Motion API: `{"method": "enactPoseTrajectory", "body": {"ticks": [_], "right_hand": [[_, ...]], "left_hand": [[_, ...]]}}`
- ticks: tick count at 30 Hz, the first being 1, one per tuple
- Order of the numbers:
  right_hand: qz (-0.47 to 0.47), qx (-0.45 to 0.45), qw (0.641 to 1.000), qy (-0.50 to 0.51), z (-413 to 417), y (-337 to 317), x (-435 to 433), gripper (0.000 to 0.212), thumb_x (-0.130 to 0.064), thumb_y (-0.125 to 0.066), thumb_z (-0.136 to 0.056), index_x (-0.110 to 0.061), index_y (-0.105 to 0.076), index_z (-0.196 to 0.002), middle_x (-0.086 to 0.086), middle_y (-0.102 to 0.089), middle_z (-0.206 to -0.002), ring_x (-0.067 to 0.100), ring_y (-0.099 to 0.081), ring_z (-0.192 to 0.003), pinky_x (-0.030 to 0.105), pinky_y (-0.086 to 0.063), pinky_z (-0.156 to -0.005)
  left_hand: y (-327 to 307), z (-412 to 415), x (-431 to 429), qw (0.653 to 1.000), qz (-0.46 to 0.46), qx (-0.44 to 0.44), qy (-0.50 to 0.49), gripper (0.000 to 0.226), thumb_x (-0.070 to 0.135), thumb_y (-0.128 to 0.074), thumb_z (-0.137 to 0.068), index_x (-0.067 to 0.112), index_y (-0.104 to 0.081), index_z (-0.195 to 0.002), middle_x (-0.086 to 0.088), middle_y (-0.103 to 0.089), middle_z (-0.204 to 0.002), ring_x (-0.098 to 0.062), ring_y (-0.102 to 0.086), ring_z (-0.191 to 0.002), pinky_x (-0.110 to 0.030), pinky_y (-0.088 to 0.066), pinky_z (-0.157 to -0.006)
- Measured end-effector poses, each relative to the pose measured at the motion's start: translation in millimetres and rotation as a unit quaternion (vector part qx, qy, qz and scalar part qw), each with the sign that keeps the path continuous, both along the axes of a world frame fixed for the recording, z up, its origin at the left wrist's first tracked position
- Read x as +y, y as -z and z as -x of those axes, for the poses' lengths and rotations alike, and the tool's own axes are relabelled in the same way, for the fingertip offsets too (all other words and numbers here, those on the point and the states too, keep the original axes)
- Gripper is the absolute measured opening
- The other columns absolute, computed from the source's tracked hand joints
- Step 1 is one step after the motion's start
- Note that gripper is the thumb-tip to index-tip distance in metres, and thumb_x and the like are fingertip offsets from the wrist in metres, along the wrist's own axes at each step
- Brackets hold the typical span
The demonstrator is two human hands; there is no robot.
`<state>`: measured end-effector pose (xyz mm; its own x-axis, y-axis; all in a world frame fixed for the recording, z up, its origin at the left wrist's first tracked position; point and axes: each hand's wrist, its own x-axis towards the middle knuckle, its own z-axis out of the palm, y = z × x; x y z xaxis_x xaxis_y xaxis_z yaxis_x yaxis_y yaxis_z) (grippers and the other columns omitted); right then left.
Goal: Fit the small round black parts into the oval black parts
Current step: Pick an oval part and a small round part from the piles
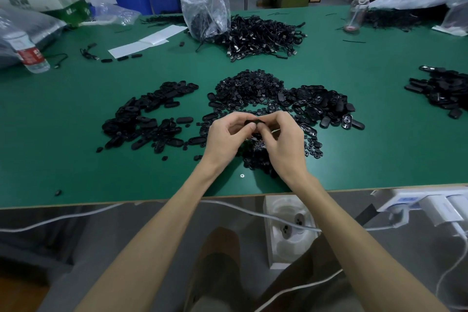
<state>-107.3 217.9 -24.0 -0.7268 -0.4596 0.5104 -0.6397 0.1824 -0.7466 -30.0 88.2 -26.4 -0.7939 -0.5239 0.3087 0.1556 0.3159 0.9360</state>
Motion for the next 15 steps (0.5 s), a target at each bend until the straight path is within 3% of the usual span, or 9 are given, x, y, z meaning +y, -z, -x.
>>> {"method": "enactPoseTrajectory", "body": {"ticks": [3,5,6,8,9,10,12,14,15], "right_hand": [[0.037,-0.083,0.996,0.013,9,-11,1,0.008,-0.01,-0.069,-0.097,-0.013,-0.07,-0.104,0.001,-0.071,-0.094,0.011,-0.066,-0.083,0.02,-0.053,-0.075],[0.064,-0.147,0.986,0.034,25,-21,5,0.01,-0.01,-0.07,-0.096,-0.016,-0.07,-0.103,0.001,-0.072,-0.094,0.012,-0.067,-0.081,0.019,-0.055,-0.07],[0.064,-0.166,0.983,0.044,35,-25,8,0.011,-0.009,-0.071,-0.095,-0.017,-0.069,-0.103,0.001,-0.072,-0.094,0.012,-0.067,-0.08,0.017,-0.055,-0.068],[0.031,-0.171,0.982,0.07,56,-30,17,0.013,-0.008,-0.072,-0.094,-0.016,-0.071,-0.104,0.001,-0.072,-0.095,0.01,-0.068,-0.079,0.014,-0.053,-0.068],[0.005,-0.162,0.983,0.087,67,-31,21,0.013,-0.009,-0.072,-0.093,-0.014,-0.072,-0.105,0.002,-0.073,-0.097,0.011,-0.069,-0.082,0.016,-0.054,-0.073],[-0.019,-0.151,0.983,0.104,76,-31,26,0.014,-0.01,-0.072,-0.093,-0.013,-0.074,-0.106,0.002,-0.074,-0.098,0.012,-0.069,-0.086,0.019,-0.054,-0.079],[-0.053,-0.132,0.981,0.133,92,-29,34,0.015,-0.009,-0.071,-0.092,-0.01,-0.077,-0.107,0.003,-0.076,-0.101,0.013,-0.068,-0.089,0.021,-0.051,-0.085],[-0.085,-0.114,0.977,0.156,104,-26,42,0.017,-0.007,-0.068,-0.093,-0.006,-0.078,-0.107,0.007,-0.076,-0.104,0.015,-0.068,-0.091,0.02,-0.048,-0.089],[-0.103,-0.107,0.975,0.164,110,-24,46,0.019,-0.007,-0.066,-0.094,-0.004,-0.078,-0.108,0.01,-0.076,-0.107,0.019,-0.068,-0.096,0.024,-0.049,-0.095]], "left_hand": [[-13,5,-4,0.996,-0.082,0.032,0.015,0.023,0.014,-0.066,-0.101,0.012,-0.071,-0.124,-0.002,-0.075,-0.123,-0.015,-0.069,-0.119,-0.033,-0.053,-0.107],[-26,12,-14,0.97,-0.231,0.075,-0.017,0.02,0.009,-0.06,-0.103,0.01,-0.072,-0.119,-0.006,-0.076,-0.119,-0.019,-0.071,-0.115,-0.034,-0.053,-0.107],[-33,14,-22,0.935,-0.337,0.103,-0.03,0.019,0.006,-0.058,-0.103,0.007,-0.071,-0.116,-0.009,-0.077,-0.113,-0.021,-0.072,-0.109,-0.034,-0.054,-0.105],[-42,16,-41,0.82,-0.547,0.163,-0.039,0.018,0.002,-0.054,-0.103,0.002,-0.07,-0.111,-0.01,-0.075,-0.099,-0.022,-0.071,-0.097,-0.033,-0.057,-0.097],[-44,17,-49,0.775,-0.603,0.181,-0.052,0.018,0.001,-0.052,-0.103,0.001,-0.069,-0.108,-0.01,-0.072,-0.096,-0.021,-0.069,-0.093,-0.033,-0.056,-0.094],[-44,17,-56,0.762,-0.618,0.18,-0.07,0.019,0.0,-0.05,-0.103,0.001,-0.069,-0.106,-0.009,-0.071,-0.094,-0.02,-0.068,-0.09,-0.031,-0.055,-0.091],[-43,17,-62,0.839,-0.52,0.111,-0.113,0.021,-0.002,-0.049,-0.103,0.004,-0.069,-0.103,-0.007,-0.07,-0.092,-0.017,-0.068,-0.084,-0.029,-0.057,-0.083],[-40,14,-69,0.942,-0.298,0.0,-0.156,0.023,-0.005,-0.049,-0.103,0.006,-0.069,-0.106,-0.006,-0.071,-0.097,-0.016,-0.069,-0.084,-0.026,-0.059,-0.077],[-37,10,-76,0.968,-0.174,-0.049,-0.176,0.026,-0.007,-0.049,-0.103,0.009,-0.069,-0.107,-0.005,-0.071,-0.101,-0.016,-0.07,-0.087,-0.025,-0.059,-0.078]]}}
